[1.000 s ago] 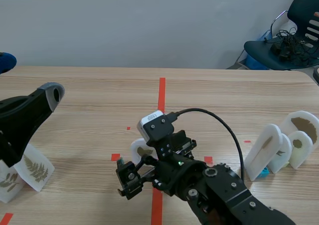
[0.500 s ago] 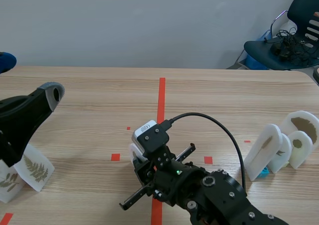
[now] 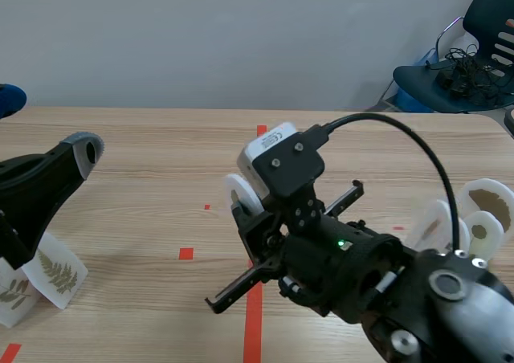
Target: Do the leaf sorting experiment
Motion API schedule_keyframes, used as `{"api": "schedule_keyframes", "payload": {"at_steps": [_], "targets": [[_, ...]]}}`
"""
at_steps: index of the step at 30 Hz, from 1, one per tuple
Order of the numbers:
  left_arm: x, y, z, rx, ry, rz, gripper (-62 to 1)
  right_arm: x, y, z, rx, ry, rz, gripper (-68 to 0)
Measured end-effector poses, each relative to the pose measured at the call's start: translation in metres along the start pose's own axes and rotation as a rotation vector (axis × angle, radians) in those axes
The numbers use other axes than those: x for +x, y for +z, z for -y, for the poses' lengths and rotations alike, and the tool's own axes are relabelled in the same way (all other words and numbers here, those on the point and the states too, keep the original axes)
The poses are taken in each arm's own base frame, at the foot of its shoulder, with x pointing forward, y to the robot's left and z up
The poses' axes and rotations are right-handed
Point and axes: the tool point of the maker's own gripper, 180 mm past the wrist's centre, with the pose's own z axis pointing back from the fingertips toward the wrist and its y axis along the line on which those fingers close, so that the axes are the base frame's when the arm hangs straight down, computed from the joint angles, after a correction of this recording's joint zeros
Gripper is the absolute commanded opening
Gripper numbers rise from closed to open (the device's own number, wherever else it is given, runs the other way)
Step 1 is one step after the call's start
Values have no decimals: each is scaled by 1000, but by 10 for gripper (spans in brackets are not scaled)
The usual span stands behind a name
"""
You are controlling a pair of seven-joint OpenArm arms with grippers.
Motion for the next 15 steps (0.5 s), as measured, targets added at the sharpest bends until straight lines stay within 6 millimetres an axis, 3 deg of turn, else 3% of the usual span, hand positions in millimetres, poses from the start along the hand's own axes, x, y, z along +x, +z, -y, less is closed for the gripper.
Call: {"api": "schedule_keyframes", "payload": {"at_steps": [5, 9, 15], "targets": [[0, 0, 0, 0, 0, 1, 14, 15, 34, 28, -88, -46, 21, -640], [0, 0, 0, 0, 0, 1, 14, -10, 47, 51, -156, -94, -60, -640], [0, 0, 0, 0, 0, 0, 14, -40, 59, 69, -217, -127, -128, -640]]}}
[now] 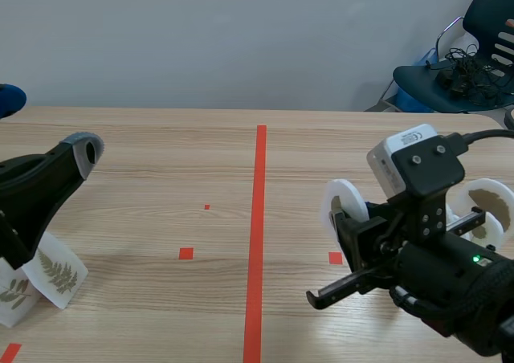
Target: Do the leaf sorting experiment
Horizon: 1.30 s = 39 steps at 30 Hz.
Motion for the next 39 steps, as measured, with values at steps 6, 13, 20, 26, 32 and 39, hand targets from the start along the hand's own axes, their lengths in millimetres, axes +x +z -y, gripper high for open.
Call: {"api": "schedule_keyframes", "payload": {"at_steps": [6, 13, 20, 26, 32, 39], "targets": [[0, 0, 0, 0, 0, 0, 14, -43, 1, 33, -83, -20, -58, -640], [0, 0, 0, 0, 0, 0, 14, -101, 3, 46, -120, -65, -141, -637], [0, 0, 0, 0, 0, 0, 14, -111, -2, 57, -143, -72, -134, -549], [0, 0, 0, 0, 0, 0, 14, -99, -3, 57, -143, -66, -80, -420], [0, 0, 0, 0, 0, 0, 14, -45, -9, 57, -132, -23, 49, -408], [0, 0, 0, 0, 0, 0, 14, 56, -2, 47, -104, 69, 239, -306]]}}
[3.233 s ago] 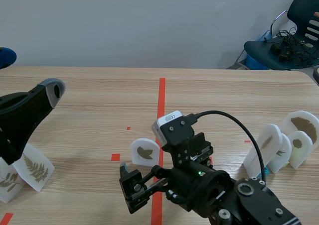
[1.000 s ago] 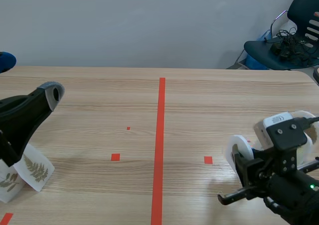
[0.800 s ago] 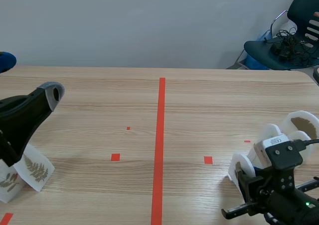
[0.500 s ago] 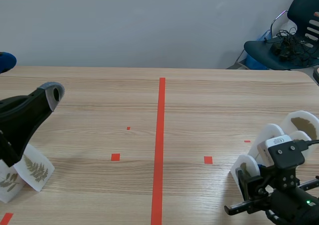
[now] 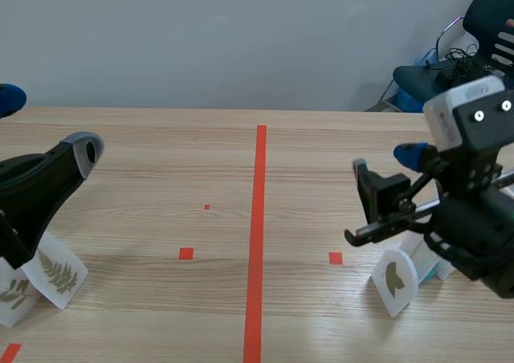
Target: Do the leaf sorting experiment
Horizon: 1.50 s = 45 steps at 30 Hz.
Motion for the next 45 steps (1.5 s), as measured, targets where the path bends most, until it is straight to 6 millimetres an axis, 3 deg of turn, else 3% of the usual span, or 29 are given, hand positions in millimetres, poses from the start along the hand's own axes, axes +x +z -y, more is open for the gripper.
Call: {"api": "schedule_keyframes", "payload": {"at_steps": [2, 5, 6, 10, 13, 17, 21, 28, 45], "targets": [[0, 0, 0, 0, 0, 0, 14, 17, 0, -4, 20, 13, 21, -208], [0, 0, 0, 0, 0, 0, 14, 28, 1, -18, 102, -37, 41, -4], [0, 0, 0, 0, 0, 0, 14, 30, 2, -24, 140, -63, 51, 4], [0, 0, 0, 0, 0, -2, 14, 21, 7, -30, 199, -100, -3, 4], [-1, 0, 0, 0, 0, -3, 14, 9, 24, -36, 242, -51, -81, 4], [-2, 1, 1, -2, 2, -11, 14, 28, 47, -47, 301, 19, -86, 4], [-16, 8, 8, -33, 8, -78, 14, 38, 57, -34, 269, 73, -108, 4], [-36, 24, 20, -69, 37, -176, 14, 36, 55, -25, 227, 52, -108, 4], [-36, 24, 20, -69, 36, -175, 14, 36, 55, -25, 225, 48, -106, 4]]}}
